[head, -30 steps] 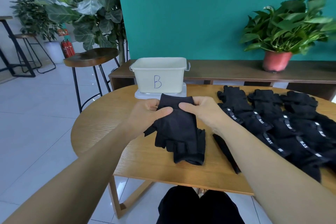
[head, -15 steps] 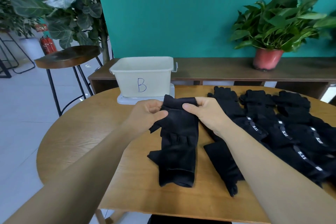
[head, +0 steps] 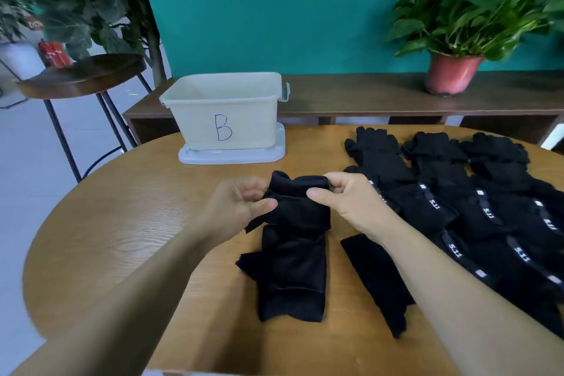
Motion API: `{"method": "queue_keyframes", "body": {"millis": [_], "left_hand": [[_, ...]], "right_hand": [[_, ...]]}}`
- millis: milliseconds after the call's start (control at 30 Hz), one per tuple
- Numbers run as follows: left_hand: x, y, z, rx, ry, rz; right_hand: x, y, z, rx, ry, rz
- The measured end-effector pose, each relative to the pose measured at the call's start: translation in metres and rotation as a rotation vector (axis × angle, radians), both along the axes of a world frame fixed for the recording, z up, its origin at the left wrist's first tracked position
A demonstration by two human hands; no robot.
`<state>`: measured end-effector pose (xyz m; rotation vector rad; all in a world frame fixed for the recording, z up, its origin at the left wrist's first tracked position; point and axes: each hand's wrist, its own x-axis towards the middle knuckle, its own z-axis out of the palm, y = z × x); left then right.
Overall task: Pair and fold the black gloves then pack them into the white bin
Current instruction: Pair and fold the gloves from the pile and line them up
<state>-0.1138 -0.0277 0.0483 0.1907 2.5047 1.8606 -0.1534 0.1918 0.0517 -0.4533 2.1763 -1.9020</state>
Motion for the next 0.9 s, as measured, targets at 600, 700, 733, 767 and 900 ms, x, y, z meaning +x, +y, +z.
{"method": "queue_keyframes", "body": {"millis": [600,700,733,767,900], "left_hand": [[0.070,-0.005,-0.079,-0.771,0.409,0.068],[0.072,-0.004,-0.083,-0.757,0.408,0.085],[0.072,-0.004,-0.084,-0.740,0.398,0.087],[0.073,-0.004,-0.085,-0.723,0.392,0.086],[0.078,-0.002,-0.088,-0.685,0.409,0.089]], "right_hand": [[0.093,0.004,-0.056,0.860,0.568,-0.018],[0.095,0.003,-0.062,0.892,0.616,-0.028],[0.096,0.002,-0.063,0.913,0.646,-0.027],[0.096,0.001,-0.064,0.932,0.685,-0.028],[0.098,0.000,-0.068,0.989,0.778,-0.020]]}}
